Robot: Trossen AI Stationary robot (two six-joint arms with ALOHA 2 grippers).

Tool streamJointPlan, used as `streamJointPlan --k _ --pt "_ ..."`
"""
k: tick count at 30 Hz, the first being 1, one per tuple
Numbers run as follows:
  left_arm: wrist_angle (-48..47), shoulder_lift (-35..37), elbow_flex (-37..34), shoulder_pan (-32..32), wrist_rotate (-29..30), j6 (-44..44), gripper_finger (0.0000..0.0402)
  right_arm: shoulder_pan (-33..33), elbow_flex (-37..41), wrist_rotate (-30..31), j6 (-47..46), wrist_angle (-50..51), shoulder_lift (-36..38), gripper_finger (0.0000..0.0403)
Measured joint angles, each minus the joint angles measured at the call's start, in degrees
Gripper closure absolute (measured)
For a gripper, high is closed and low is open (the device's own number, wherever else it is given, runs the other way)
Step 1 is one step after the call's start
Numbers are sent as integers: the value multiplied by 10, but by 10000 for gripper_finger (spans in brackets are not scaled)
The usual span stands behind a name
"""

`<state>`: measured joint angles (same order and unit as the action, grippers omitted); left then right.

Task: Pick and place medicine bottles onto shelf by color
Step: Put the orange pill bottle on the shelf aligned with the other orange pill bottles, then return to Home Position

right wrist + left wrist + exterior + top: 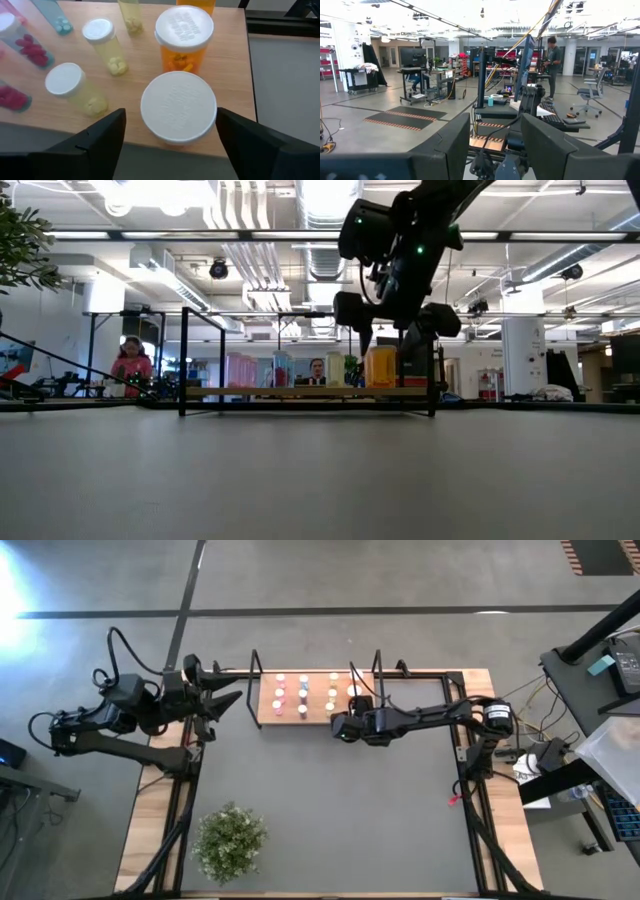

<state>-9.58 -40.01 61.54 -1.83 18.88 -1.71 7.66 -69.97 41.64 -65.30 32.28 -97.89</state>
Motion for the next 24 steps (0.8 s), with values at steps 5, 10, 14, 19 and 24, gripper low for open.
streamJointPlan --k 5,10,14,19,24 --pt "0 0 0 0 0 0 242 0 0 -15 1 1 21 89" --pt "0 0 0 0 0 0 242 0 0 -41 8 2 47 84" --pt "-1 0 0 0 0 0 242 -4 0 -47 28 1 77 89" --pt "-12 1 0 0 -1 0 242 -9 0 -58 97 1 126 96" --pt "-54 12 21 0 -3 21 242 -9 0 -98 219 1 193 103"
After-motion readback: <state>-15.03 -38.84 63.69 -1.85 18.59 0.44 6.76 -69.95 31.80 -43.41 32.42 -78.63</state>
